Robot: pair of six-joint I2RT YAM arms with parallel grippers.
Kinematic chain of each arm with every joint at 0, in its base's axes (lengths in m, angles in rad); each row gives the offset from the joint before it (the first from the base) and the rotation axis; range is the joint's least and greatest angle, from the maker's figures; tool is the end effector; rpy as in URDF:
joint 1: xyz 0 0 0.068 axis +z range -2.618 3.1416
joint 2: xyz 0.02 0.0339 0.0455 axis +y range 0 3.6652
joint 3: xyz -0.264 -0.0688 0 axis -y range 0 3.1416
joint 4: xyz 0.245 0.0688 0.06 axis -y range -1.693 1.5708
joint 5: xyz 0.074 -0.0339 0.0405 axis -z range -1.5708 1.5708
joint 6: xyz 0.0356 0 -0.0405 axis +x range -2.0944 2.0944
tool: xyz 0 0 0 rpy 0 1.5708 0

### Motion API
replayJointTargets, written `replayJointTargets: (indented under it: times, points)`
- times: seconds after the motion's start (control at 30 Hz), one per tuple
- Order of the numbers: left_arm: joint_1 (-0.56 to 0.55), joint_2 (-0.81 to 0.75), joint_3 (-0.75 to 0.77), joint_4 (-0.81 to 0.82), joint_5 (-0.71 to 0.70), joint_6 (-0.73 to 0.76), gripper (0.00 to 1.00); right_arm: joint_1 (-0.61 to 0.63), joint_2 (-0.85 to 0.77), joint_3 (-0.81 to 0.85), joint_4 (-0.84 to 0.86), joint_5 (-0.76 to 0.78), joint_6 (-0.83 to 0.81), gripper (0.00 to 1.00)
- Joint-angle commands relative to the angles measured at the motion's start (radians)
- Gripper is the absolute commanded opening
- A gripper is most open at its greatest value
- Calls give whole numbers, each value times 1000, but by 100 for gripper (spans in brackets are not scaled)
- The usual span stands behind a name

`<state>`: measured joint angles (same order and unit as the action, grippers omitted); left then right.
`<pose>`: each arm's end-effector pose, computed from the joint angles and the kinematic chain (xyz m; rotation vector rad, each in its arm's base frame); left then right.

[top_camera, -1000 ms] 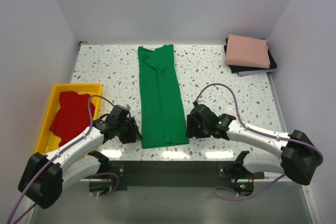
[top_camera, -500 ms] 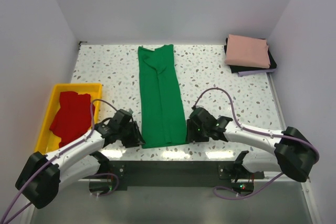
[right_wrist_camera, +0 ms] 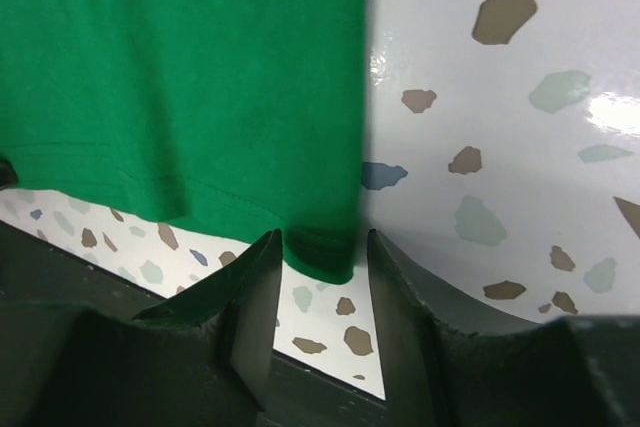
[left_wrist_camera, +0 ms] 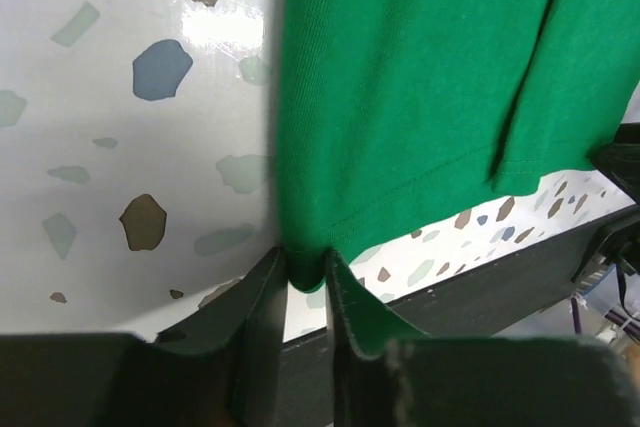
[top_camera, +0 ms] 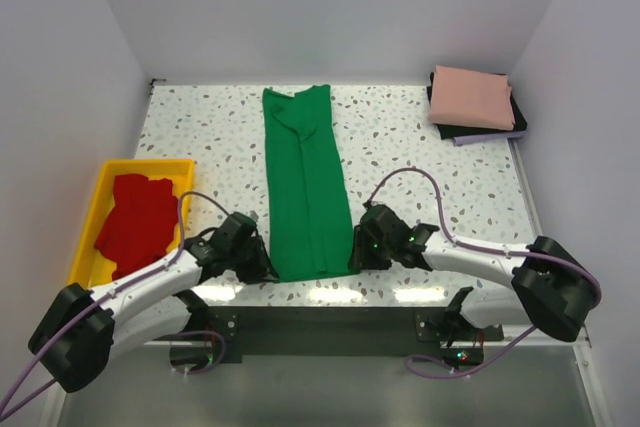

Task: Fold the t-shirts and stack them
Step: Fold the tshirt

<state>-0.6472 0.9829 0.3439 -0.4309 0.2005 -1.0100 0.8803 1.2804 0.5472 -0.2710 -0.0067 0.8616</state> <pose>0.1220 -0.1011 0.1397 -0.4432 2.8238 -0.7330 0.1434 0.1739 0.1546 -0.0281 2.7166 0.6109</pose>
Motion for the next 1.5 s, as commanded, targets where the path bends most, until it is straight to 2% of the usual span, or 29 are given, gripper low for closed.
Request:
replayJointTargets:
  times: [0.0, 0.13, 0.23, 0.37, 0.5, 0.67, 0.8, 0.93, 1.17, 1.3, 1.47]
  points:
    - [-15, 10, -32, 4, -13, -19, 25, -3, 31, -38, 39, -33, 27, 42]
    - [-23, -3, -39, 14, -6, -27, 11, -1, 27, -52, 38, -39, 28, 38]
    - [-28, -18, -42, 12, -3, -32, 2, -1, 23, -53, 38, -50, 20, 27]
    - [-42, -46, -49, 9, 5, -42, 0, -3, 10, -62, 32, -72, 14, 1]
    - [-75, -61, -59, 11, 11, -59, 0, -1, -42, -99, 18, -91, 17, 0]
    - [-198, -87, -56, 4, -28, -130, 0, 14, -169, -145, -37, -98, 20, 0]
    - [-287, -102, -8, -26, -81, -171, 0, 46, -289, -136, -149, -81, 28, 0]
    - [-290, -96, 55, -55, -145, -153, 0, 55, -360, -73, -237, -11, -1, 0]
    - [-259, 32, 228, -42, -251, -65, 0, 54, -159, 167, -254, 53, -107, 0]
    - [-169, 137, 305, 4, -234, -16, 0, 39, 5, 311, -226, 77, -148, 0]
    - [-53, 223, 397, 46, -228, 57, 0, -44, 216, 499, -183, 71, -193, 0]
